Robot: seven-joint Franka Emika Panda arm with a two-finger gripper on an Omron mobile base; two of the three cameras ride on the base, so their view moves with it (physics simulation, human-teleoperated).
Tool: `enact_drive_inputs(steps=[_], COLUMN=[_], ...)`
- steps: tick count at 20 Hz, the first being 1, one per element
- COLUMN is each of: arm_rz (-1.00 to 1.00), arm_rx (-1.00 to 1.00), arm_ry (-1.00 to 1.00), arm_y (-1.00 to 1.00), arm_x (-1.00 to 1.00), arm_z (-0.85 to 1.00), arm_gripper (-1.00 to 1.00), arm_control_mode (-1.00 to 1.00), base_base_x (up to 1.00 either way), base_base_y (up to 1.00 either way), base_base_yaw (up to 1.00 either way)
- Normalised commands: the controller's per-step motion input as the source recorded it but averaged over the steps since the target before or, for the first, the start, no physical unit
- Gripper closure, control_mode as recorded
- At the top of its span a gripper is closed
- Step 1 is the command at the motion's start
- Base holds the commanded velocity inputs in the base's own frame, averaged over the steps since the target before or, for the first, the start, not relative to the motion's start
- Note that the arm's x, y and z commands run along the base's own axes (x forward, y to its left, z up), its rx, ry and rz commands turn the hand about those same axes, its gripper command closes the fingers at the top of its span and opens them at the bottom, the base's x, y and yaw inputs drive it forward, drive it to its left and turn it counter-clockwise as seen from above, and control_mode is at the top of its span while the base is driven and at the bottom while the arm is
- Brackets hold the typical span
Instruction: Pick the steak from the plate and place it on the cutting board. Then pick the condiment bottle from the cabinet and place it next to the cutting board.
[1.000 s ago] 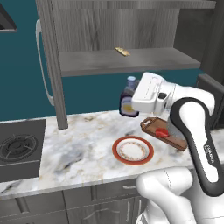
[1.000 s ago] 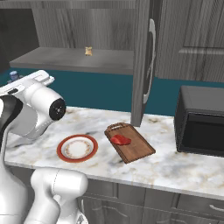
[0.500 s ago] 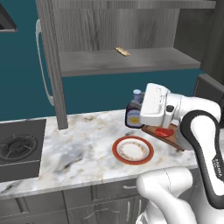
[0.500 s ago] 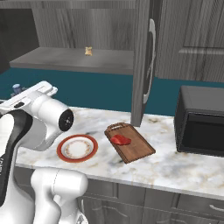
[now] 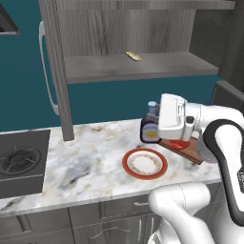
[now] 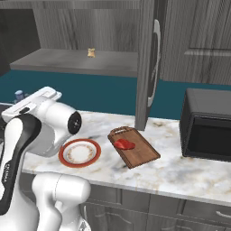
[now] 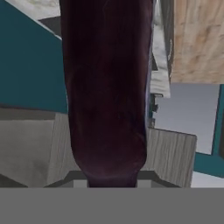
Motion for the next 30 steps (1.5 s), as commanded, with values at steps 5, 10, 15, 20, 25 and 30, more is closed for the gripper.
enact_drive_inputs(steps=[5, 10, 15, 20, 25, 30], arm_rz=[0.00, 0.00, 0.01, 0.01, 0.01, 0.00], arm_rx=[0.12, 0.15, 0.15, 0.13, 0.07, 0.01], arm_ry=[0.00, 0.00, 0.00, -0.01, -0.05, -0.08], arm_y=[0.05, 0.03, 0.05, 0.04, 0.00, 0.00], arm_x=[-0.19, -0.10, -0.05, 0.00, 0.00, 0.00], arm_z=[-0.59, -0.64, -0.58, -0.41, -0.38, -0.29], arm_gripper=[1.00, 1.00, 1.00, 1.00, 1.00, 1.00], arm_control_mode=[-1.00, -1.00, -1.00, -1.00, -1.00, -1.00], base_base_x=[0.00, 0.00, 0.00, 0.00, 0.00, 0.00], base_base_y=[0.00, 0.00, 0.00, 0.00, 0.00, 0.00], base_base_yaw=[0.00, 0.00, 0.00, 0.00, 0.00, 0.00])
